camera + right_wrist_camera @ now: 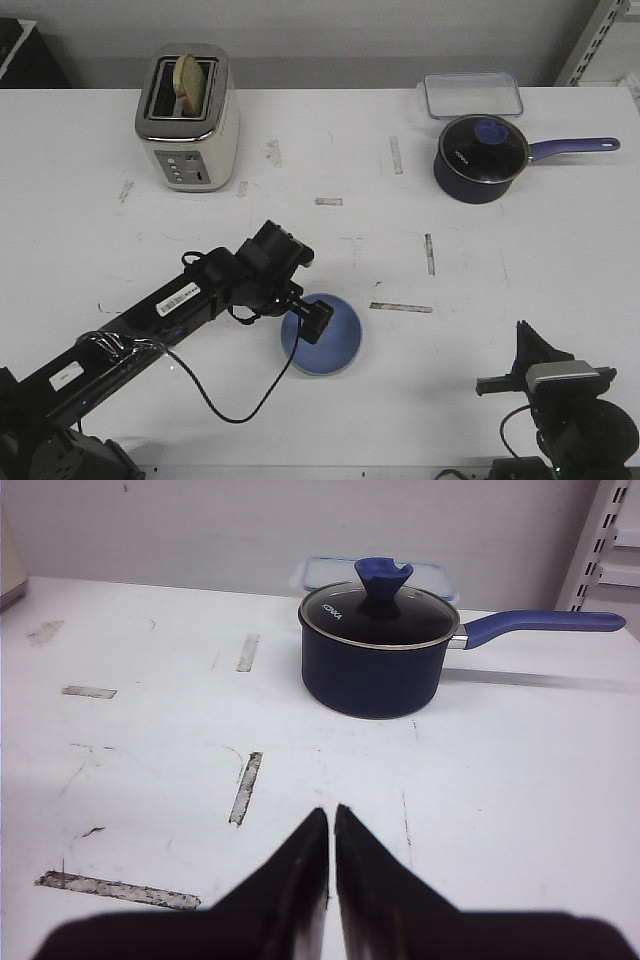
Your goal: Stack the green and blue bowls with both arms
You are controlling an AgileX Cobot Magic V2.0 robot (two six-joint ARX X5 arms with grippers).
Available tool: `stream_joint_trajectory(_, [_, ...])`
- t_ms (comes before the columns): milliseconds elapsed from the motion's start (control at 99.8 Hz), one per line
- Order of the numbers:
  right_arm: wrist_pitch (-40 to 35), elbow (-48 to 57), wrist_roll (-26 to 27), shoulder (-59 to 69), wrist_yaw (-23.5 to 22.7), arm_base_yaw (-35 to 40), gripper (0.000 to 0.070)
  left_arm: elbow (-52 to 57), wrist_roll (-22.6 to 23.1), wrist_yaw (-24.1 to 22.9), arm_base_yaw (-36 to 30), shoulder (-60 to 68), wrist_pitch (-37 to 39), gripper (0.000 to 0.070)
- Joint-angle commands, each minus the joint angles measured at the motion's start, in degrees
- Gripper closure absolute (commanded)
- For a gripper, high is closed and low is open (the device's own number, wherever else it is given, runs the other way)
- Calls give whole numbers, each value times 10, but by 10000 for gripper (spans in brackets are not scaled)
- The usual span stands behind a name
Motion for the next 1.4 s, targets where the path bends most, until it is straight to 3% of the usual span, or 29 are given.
stream_joint_trajectory(0, [5, 3, 8, 2, 0, 1, 700, 11, 5, 3, -5, -11, 0, 0])
stream_joint_trajectory(160, [5, 3, 8, 2, 0, 1, 700, 14, 26, -5, -3, -53, 2, 4])
stream_joint_trajectory(311, [5, 3, 8, 2, 0, 1, 700, 17, 62, -94, -3, -105, 4, 23])
stream_joint_trajectory(381, [5, 3, 8, 2, 0, 1, 700, 17, 73, -159, -3, -130, 5, 123])
stream_joint_trajectory(471, [5, 3, 8, 2, 0, 1, 700, 17, 97, -206, 10, -161, 4, 333])
stream_joint_trajectory(521, [5, 3, 8, 2, 0, 1, 700, 16, 119, -205, 29, -180, 6, 451])
stream_joint_trajectory(591, [5, 3, 8, 2, 0, 1, 700, 6, 132, -204, 57, -207, 17, 546])
stream_joint_trajectory(651, [4, 3, 9, 2, 0, 1, 700, -12, 139, -194, 91, -236, 31, 587])
stream_joint_trajectory(761, [3, 3, 10, 2, 0, 5, 700, -72, 149, -159, 168, -305, 68, 599])
stream_joint_trajectory(882, [3, 3, 10, 2, 0, 10, 700, -158, 148, -120, 256, -395, 118, 698])
stream_joint_trajectory(1122, [3, 3, 10, 2, 0, 13, 700, -316, 134, -71, 361, -580, 179, 700])
stream_joint_trajectory(1262, [3, 3, 10, 2, 0, 13, 700, -384, 94, -71, 381, -667, 205, 700])
stream_joint_trajectory(1392, [3, 3, 10, 2, 0, 13, 700, -425, 95, -92, 384, -707, 227, 700])
